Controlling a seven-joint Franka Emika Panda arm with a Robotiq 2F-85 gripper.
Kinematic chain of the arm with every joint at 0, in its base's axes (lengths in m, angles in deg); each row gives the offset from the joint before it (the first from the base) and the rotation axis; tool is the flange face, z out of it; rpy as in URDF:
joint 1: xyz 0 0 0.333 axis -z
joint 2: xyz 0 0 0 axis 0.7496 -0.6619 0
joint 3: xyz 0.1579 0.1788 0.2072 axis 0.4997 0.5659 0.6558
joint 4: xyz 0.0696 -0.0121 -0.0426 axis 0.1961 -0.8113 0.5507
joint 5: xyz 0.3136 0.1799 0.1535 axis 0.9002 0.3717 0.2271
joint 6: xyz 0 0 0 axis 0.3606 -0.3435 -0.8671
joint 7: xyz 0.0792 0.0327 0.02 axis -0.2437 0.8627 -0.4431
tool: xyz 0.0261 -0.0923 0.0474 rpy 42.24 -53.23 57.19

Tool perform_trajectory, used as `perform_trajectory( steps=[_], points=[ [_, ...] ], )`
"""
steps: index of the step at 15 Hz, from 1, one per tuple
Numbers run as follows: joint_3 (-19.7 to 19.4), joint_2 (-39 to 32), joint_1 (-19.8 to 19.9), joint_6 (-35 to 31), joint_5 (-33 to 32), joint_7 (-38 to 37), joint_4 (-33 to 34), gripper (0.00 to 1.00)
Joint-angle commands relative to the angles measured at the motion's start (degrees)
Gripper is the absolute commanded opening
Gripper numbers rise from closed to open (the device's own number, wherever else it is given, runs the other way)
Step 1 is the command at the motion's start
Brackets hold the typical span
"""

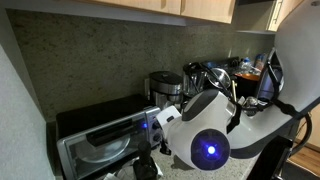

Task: Turn the top knob on the oven clockwise

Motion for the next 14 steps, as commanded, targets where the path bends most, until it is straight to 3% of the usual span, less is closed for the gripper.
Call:
perform_trajectory(
  steps=[1, 7, 14],
  points=[
    [1.17, 4.03, 0.02, 2.69, 2.99, 2.01, -2.63, 1.0],
    [0.8, 2.83, 0.58, 1.63, 1.43, 0.29, -2.02, 1.0],
    [0.03, -0.92, 1.88, 0.4, -4.68, -1.23, 1.3, 1.0]
  ],
)
